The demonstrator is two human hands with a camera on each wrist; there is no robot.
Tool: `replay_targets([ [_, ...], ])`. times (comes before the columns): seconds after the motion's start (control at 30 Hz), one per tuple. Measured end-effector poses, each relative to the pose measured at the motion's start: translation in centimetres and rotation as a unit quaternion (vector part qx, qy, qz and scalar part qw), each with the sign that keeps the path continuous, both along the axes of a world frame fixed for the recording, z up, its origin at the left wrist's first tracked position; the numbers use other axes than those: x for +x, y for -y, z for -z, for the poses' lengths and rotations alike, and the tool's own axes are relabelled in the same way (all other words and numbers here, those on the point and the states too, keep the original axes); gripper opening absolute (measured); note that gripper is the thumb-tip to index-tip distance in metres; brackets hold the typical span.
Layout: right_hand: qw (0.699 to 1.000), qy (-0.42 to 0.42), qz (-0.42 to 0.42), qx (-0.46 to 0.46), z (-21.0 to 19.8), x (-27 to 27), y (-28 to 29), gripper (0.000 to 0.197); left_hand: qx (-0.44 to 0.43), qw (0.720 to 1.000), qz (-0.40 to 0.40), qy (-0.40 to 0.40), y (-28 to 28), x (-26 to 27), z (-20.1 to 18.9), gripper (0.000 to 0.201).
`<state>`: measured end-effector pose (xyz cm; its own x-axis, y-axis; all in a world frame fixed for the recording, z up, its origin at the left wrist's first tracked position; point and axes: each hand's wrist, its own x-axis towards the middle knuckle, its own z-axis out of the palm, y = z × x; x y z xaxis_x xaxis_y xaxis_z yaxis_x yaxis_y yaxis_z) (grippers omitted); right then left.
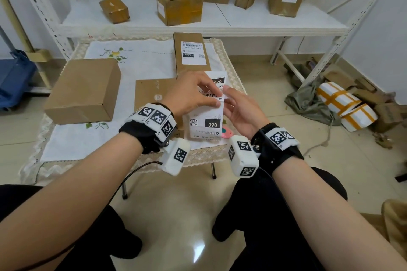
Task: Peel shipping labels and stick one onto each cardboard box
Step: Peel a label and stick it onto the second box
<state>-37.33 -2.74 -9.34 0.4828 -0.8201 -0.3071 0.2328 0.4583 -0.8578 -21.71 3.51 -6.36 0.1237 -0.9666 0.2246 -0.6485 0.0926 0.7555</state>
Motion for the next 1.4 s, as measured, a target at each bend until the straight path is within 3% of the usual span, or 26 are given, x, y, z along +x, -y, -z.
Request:
replay_targets([
  [0.2, 0.999, -0.002, -0.033, -0.015, 0.2, -0.3, -0.2, 0.016, -0.041, 0.999, -0.008, 0.017, 0.2, -0.6, -0.1, 0.013],
  [0.37, 0.999, -0.006, -0.046, 0.01, 0.4, -0.5, 0.0, 0.013, -0.059, 0.989, 0.014, 0.138, 0.4, -0.6, 0.0, 0.015],
  [0.47, 0.998, 0.008, -0.042, 0.045, 0.3, -0.8, -0.1, 0.006, -0.053, 0.984, 0.018, 0.171, 0.4, -0.6, 0.0, 0.015],
  [0.5, 0.998, 0.007, -0.038, 0.055, 0.3, -0.9, 0.0, 0.011, -0.052, 0.983, 0.015, 0.175, 0.4, -0.6, 0.1, 0.015],
  [0.6, 0.995, 0.011, -0.069, 0.065, 0.4, -1.0, -0.1, 0.04, -0.054, 0.983, 0.002, 0.173, 0.4, -0.4, 0.1, 0.017],
  [0.87, 0.993, 0.082, -0.043, 0.078, 0.2, -1.3, -0.2, 0.023, -0.067, 0.987, -0.003, 0.144, 0.5, -0.3, 0.2, 0.015],
  [1.07, 0.993, 0.086, -0.019, 0.08, 0.7, -0.9, -0.3, 0.006, -0.068, 0.987, -0.031, 0.144, 0.6, -0.4, 0.6, 0.01],
  [1.17, 0.994, 0.083, -0.025, 0.066, 1.0, -0.8, -0.3, 0.015, -0.072, 0.985, -0.048, 0.148, 0.7, -0.7, 0.8, 0.009],
  [1.33, 0.993, 0.097, -0.047, 0.044, 0.7, -0.6, -0.6, 0.008, -0.06, 0.987, -0.046, 0.144, 0.9, -1.0, 0.7, 0.01],
  [1.4, 0.992, 0.104, -0.041, 0.051, 0.8, -0.6, -0.4, 0.019, -0.058, 0.988, -0.048, 0.137, 0.9, -1.0, 0.7, 0.01],
])
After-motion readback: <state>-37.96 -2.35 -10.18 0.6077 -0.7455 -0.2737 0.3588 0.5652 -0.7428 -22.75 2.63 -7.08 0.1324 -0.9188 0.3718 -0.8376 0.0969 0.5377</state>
